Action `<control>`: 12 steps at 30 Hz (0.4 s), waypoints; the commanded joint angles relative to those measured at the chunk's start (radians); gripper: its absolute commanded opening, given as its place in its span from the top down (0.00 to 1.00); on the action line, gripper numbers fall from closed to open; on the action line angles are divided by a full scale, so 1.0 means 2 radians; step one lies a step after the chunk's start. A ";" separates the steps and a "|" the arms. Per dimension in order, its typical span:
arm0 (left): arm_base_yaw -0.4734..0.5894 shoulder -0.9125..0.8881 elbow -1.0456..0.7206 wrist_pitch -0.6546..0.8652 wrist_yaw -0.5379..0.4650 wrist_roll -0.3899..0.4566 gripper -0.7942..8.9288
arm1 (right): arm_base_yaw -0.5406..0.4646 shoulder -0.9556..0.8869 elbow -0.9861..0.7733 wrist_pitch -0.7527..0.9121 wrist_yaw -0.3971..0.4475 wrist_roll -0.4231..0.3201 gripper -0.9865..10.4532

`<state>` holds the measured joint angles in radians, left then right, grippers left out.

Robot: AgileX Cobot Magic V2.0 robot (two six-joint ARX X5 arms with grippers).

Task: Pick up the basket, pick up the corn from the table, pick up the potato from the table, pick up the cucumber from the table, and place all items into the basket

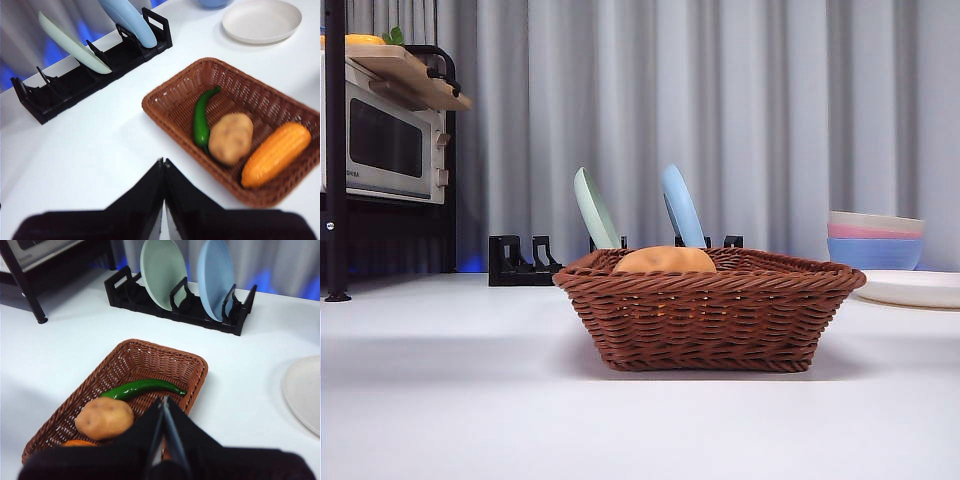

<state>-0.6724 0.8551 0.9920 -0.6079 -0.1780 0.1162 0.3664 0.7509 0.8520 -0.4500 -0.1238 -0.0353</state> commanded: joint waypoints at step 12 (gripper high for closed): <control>0.000 -0.107 -0.091 -0.068 -0.002 -0.022 0.92 | 0.001 -0.051 -0.049 0.025 0.000 0.010 0.91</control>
<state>-0.6724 0.6361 0.8116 -0.7471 -0.1787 0.0841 0.3672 0.6529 0.7631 -0.4049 -0.1265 -0.0296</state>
